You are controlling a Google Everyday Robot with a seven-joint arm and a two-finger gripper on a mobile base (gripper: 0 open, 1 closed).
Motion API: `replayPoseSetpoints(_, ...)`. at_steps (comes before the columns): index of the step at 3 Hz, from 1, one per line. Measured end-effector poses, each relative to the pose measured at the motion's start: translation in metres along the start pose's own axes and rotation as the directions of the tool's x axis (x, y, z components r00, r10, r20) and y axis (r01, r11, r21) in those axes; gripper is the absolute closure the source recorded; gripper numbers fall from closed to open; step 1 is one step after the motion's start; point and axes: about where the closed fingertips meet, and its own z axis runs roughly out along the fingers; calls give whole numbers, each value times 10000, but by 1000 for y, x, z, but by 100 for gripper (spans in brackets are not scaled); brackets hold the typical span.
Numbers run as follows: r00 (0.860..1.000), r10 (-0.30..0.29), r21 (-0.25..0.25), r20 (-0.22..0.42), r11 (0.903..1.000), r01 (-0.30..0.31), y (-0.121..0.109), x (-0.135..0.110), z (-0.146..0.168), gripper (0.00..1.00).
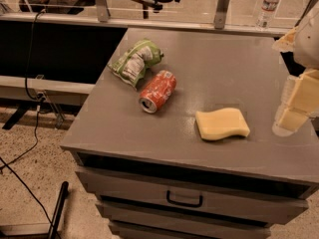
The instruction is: Place coke can upright
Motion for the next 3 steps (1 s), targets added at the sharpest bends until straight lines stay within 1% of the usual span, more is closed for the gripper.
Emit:
replayPoseSetpoints(1, 10000, 0, 2, 1, 10000, 0, 0, 0, 0, 0)
replayPoseSetpoints(2, 9978, -544, 185, 371, 9984, 538, -8, -7, -2, 0)
replayPoseSetpoints(3, 9444, -3095, 1141, 1105, 9479, 2973, -39, -60, -6, 0)
